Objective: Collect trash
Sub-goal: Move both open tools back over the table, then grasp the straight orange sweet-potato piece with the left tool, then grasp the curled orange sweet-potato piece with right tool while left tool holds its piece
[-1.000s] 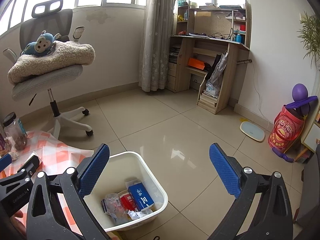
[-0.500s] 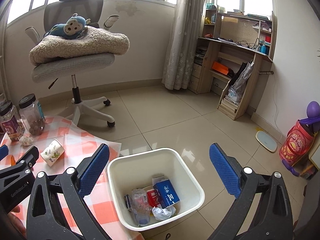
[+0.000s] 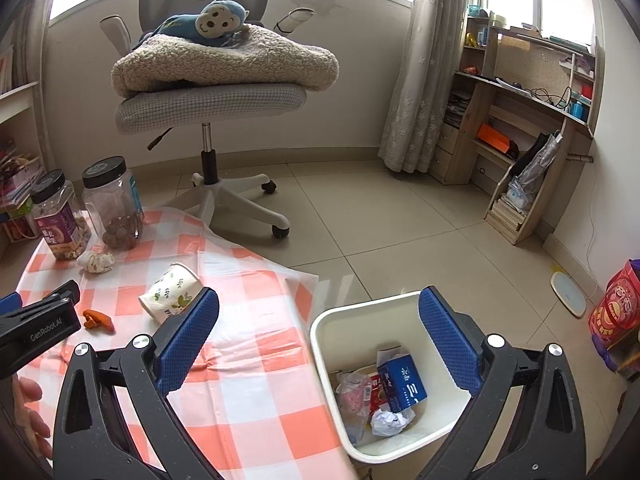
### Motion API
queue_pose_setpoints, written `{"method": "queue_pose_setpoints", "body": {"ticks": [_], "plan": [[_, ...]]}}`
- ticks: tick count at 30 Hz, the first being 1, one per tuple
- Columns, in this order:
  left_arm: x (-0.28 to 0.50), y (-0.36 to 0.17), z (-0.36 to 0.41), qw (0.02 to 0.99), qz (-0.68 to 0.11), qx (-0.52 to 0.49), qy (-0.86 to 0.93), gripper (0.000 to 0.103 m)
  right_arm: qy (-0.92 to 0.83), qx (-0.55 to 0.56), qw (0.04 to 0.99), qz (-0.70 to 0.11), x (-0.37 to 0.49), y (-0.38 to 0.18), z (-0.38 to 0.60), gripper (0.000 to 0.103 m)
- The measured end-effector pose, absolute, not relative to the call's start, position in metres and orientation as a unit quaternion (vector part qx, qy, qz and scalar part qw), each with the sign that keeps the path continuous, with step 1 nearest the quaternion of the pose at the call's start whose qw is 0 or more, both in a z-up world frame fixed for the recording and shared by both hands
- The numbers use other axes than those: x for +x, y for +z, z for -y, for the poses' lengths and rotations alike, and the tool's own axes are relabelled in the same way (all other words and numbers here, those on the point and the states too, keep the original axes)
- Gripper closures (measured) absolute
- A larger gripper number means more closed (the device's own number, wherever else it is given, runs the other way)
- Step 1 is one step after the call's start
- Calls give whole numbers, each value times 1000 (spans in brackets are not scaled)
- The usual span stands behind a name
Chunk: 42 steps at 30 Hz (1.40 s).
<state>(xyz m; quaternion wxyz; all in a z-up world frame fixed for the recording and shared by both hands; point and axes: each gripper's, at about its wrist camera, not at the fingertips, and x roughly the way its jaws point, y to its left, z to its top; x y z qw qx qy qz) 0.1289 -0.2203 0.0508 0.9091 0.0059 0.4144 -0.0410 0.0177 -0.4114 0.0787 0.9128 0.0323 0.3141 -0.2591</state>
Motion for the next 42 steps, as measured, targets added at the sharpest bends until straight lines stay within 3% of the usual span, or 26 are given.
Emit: {"method": "queue_pose_setpoints", "body": {"ticks": [13, 19, 24, 25, 34, 37, 40, 42], "plan": [[217, -31, 127, 862, -495, -56, 91, 10, -191, 1, 913, -361, 71, 50, 358, 7], [238, -66, 104, 841, -526, -78, 97, 34, -175, 10, 904, -389, 92, 32, 352, 7], [244, -75, 104, 843, -530, -57, 76, 81, -133, -18, 911, -391, 109, 22, 328, 7], [243, -74, 103, 843, -530, -55, 71, 83, -119, -29, 911, -393, 114, 18, 320, 7], [236, -45, 54, 854, -504, -99, 79, 86, 49, -88, 892, -440, 166, -28, 246, 7], [236, -36, 36, 858, -495, -106, 86, 86, 84, -96, 881, -456, 187, -46, 226, 12], [235, -32, 21, 858, -492, -117, 90, 86, 103, -110, 868, -472, 202, -60, 209, 21], [233, -33, 14, 857, -492, -121, 92, 86, 108, -117, 859, -486, 211, -69, 200, 38]]}}
